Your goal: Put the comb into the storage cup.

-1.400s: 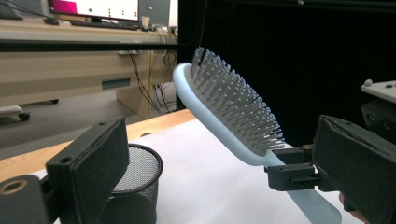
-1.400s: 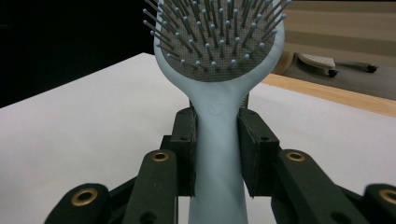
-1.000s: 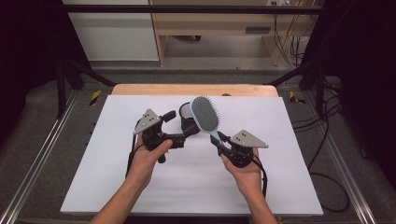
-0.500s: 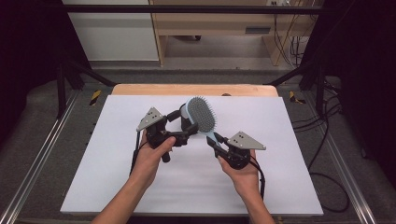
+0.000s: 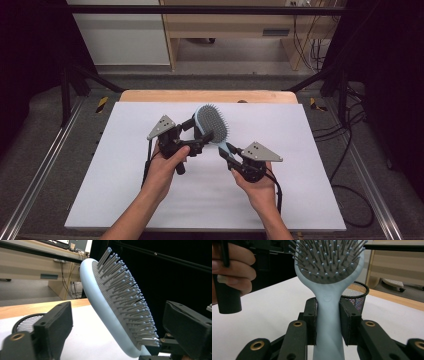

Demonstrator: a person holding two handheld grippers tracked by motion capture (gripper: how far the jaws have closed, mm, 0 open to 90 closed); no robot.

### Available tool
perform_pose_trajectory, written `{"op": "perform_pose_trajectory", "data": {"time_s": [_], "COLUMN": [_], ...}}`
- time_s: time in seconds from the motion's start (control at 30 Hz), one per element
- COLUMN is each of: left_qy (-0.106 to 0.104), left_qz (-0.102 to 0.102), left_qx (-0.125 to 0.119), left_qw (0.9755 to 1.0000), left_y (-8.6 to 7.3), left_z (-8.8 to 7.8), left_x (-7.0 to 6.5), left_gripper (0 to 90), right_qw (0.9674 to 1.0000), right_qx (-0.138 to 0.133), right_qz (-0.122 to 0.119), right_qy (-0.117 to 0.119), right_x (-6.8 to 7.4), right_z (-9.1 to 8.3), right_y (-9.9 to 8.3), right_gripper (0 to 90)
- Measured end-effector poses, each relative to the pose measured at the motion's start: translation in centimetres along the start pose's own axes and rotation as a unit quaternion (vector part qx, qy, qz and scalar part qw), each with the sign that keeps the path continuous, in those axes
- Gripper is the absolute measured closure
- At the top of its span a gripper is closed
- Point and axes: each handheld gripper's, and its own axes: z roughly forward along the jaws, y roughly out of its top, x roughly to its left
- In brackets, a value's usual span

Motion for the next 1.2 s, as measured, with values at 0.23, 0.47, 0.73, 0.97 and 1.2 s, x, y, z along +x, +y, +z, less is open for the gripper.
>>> {"op": "perform_pose_trajectory", "data": {"time_s": [0.23, 0.47, 0.73, 0.97, 1.2], "left_qy": [-0.009, -0.019, -0.015, -0.010, -0.010], "left_qz": [-0.019, -0.040, -0.059, -0.077, -0.084], "left_qx": [0.004, 0.005, 0.000, -0.003, -0.003], "left_qw": [0.9998, 0.9990, 0.9981, 0.9970, 0.9965], "left_y": [-0.2, -0.3, -0.3, -0.3, -0.4], "left_z": [0.5, 0.7, 0.6, 0.5, 0.3], "left_x": [0.0, 0.1, 0.1, 0.2, 0.0], "left_gripper": [14.7, 17.9, 28.6, 37.3, 43.8], "right_qw": [0.9999, 0.9997, 0.9995, 0.9993, 0.9992], "right_qx": [-0.002, 0.001, 0.001, 0.002, 0.013], "right_qz": [0.000, -0.003, -0.005, -0.001, -0.003], "right_qy": [0.011, 0.024, 0.033, 0.036, 0.038], "right_x": [0.4, 0.7, 1.0, 1.0, 1.1], "right_z": [0.3, 0.5, 0.8, 0.8, 1.1], "right_y": [0.0, -0.1, -0.2, -0.3, -0.4], "right_gripper": [69.4, 69.4, 69.4, 69.4, 69.4]}}
